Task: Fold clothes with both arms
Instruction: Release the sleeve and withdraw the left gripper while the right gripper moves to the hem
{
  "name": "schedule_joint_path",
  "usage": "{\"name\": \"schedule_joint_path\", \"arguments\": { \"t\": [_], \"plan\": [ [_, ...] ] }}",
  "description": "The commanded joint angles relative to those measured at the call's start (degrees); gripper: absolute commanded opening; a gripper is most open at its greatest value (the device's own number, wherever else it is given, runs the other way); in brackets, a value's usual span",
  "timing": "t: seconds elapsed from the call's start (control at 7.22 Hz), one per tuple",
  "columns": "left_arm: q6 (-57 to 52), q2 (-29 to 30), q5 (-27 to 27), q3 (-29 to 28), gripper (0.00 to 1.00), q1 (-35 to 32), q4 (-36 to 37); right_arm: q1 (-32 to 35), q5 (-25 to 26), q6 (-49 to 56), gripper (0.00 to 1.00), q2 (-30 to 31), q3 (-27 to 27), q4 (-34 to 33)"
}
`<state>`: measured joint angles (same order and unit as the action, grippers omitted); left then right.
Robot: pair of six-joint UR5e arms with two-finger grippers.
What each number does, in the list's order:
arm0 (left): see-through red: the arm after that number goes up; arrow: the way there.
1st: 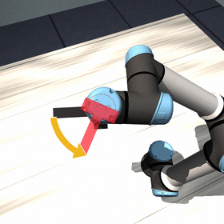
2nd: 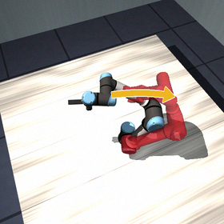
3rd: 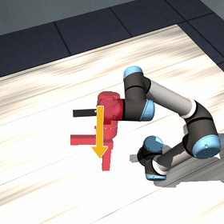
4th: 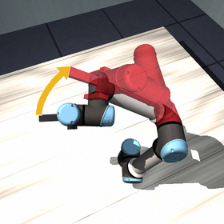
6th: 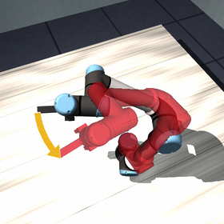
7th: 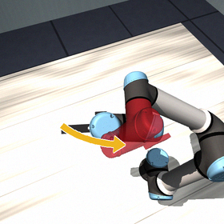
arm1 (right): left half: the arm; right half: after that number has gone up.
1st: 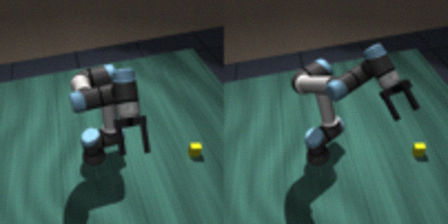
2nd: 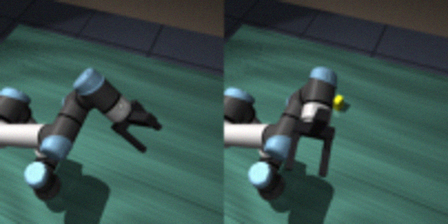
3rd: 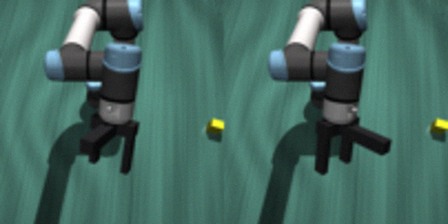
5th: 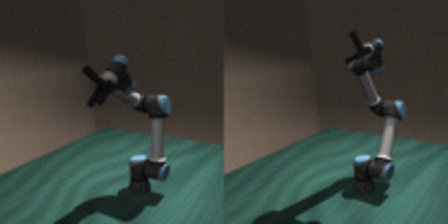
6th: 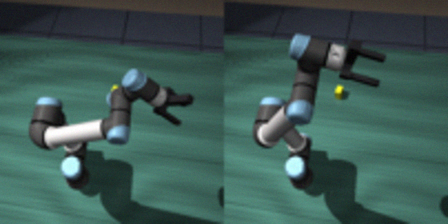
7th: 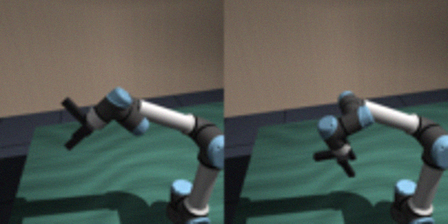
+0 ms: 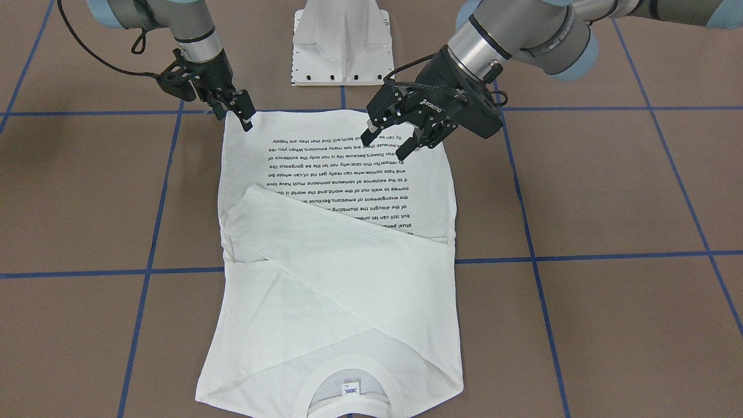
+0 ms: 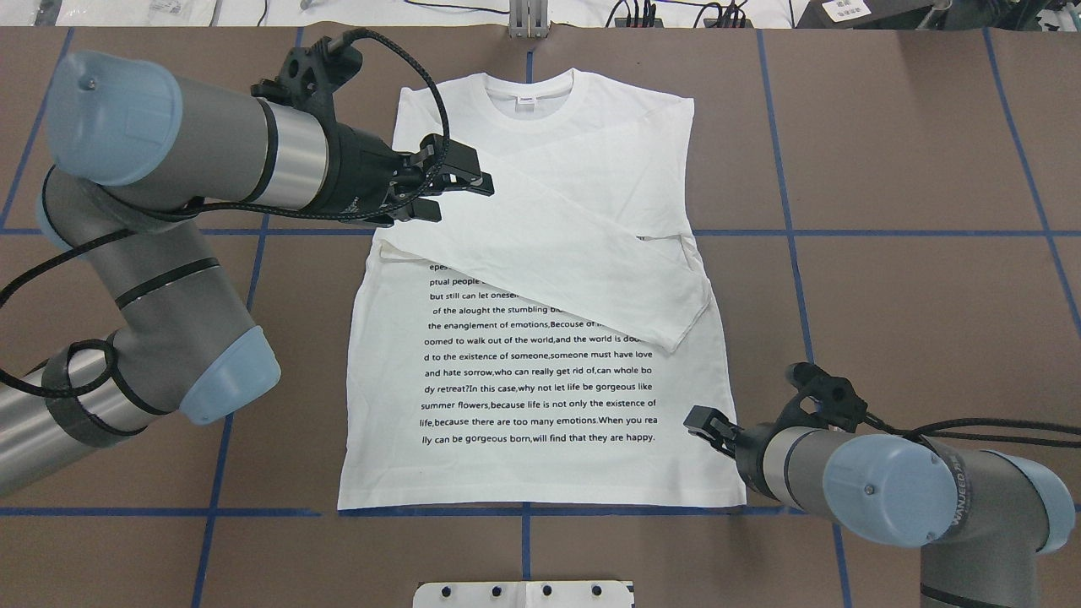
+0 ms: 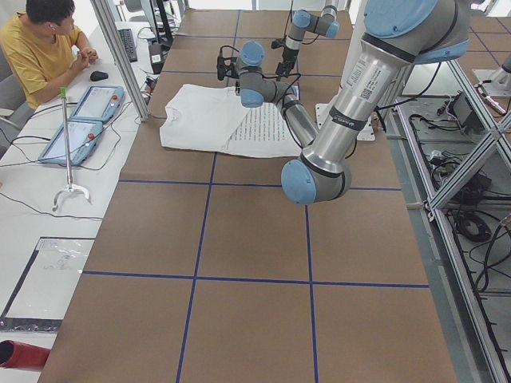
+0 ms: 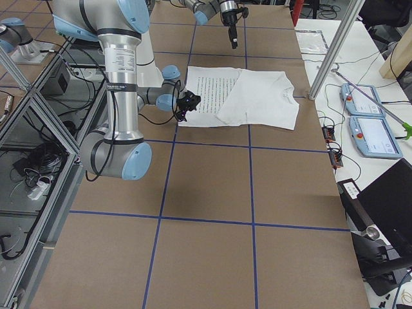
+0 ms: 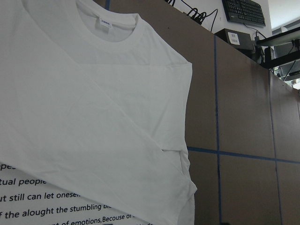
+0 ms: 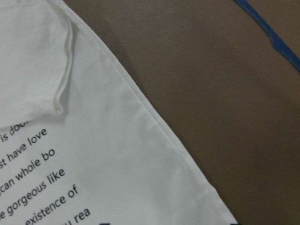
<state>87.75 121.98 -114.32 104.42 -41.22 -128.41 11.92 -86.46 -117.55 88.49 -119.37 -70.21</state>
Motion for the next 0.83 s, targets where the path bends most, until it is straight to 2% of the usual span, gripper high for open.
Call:
{"name": "schedule_joint_path", "arguments": {
  "t": [0.0, 0.69],
  "plan": [
    [0.1, 0.0, 2.2, 0.4, 0.82, 0.1, 0.0, -1.2, -0.3, -0.7, 0.76, 0.7, 0.6, -0.1],
    [0.1, -0.2, 3.1, 0.5, 0.82, 0.2, 0.0, -3.5, -1.9, -1.8, 0.69, 1.9, 0.5, 0.0]
  ]
}}
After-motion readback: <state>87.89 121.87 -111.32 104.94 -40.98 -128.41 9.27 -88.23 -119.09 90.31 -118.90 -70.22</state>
